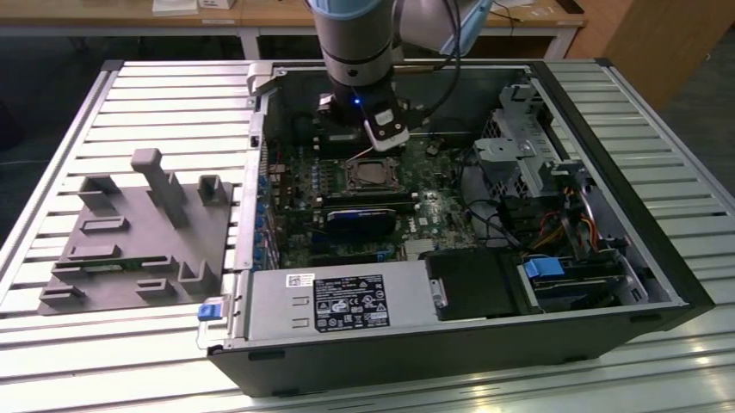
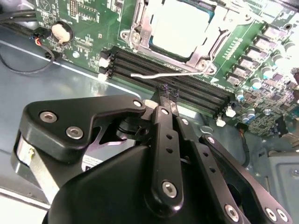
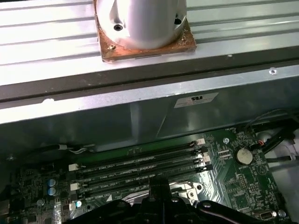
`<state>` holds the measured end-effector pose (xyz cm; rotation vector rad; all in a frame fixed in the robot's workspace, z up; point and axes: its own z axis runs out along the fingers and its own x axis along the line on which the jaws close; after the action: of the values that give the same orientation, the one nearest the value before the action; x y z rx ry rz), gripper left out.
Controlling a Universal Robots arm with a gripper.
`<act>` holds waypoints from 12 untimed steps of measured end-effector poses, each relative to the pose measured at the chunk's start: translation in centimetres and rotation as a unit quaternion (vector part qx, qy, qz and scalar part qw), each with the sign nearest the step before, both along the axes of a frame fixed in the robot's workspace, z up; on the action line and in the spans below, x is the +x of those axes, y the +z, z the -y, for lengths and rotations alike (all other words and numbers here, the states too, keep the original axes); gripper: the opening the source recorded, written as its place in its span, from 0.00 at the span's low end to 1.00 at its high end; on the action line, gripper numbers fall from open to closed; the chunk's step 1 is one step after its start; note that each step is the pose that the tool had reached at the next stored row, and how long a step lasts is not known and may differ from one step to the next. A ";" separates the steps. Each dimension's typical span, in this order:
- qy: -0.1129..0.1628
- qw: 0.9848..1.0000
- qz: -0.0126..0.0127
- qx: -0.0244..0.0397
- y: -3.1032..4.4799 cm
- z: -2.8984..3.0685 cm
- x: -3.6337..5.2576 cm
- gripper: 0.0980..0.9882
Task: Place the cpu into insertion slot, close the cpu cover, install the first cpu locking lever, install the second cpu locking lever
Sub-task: 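Install the first cpu locking lever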
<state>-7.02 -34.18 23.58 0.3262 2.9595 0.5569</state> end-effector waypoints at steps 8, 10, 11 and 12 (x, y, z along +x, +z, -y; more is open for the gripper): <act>0.000 1.000 0.008 -0.013 -0.84 -0.20 0.00 0.00; 0.000 1.000 0.009 -0.013 -1.04 -0.31 0.02 0.00; 0.000 1.000 0.009 -0.013 -1.13 -0.38 0.06 0.00; 0.000 1.000 0.009 -0.013 -1.22 -0.46 0.13 0.00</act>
<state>-6.89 -33.72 22.36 0.3169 2.9476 0.5185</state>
